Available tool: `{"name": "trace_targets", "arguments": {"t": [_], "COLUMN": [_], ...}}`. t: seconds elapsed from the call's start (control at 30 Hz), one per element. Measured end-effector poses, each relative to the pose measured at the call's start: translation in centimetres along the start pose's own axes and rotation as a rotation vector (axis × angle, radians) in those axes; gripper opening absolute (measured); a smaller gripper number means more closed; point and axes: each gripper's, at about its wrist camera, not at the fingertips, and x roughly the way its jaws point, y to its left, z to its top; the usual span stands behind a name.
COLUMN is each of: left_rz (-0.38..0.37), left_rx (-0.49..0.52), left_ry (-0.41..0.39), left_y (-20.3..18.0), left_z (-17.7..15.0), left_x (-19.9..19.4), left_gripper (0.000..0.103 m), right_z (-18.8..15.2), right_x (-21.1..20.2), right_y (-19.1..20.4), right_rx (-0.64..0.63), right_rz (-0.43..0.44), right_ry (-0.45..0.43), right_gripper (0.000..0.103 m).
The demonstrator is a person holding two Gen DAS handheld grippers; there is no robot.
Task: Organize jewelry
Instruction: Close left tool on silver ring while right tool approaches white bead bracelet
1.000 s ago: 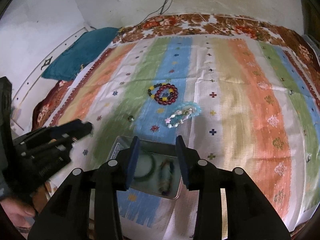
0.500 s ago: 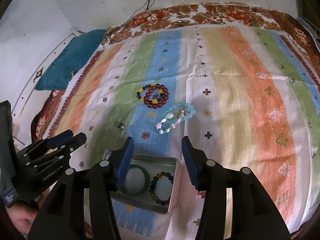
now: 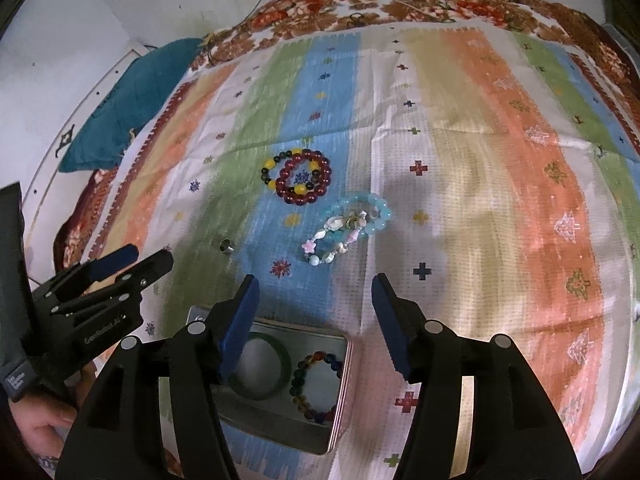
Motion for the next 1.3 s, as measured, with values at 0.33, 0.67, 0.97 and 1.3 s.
{"name": "trace_targets", "arguments": {"t": [0.33, 0.67, 0.97, 1.3], "left_rz": [-0.028, -0.008, 0.002, 0.010], "left_rx": [-0.037, -0.033, -0.007, 0.026], "left_ry": [0.056, 0.110, 0.139, 0.148], "left_y": [1.2, 1.5, 1.2, 0.5], "left_z": [0.9, 1.2, 1.5, 1.8], "left_x": [2.4, 5.1, 6.6, 7.8], "left_gripper": [0.058, 0.058, 0.058, 0.058], "right_z": [1.3, 2.4, 3.0, 3.4], "right_x": [2.5, 5.1, 7.1, 9.5], "right_y": [-0.3, -0.6, -0.7, -2.0], "right_rx": [-0.015, 0.005, 0.001, 0.045], "right_rz": [-0.032, -0.001, -0.002, -0.001], "right_ry": [0.059, 0.121, 0.164, 0.218], "right_gripper": [0.058, 0.058, 0.058, 0.058]}}
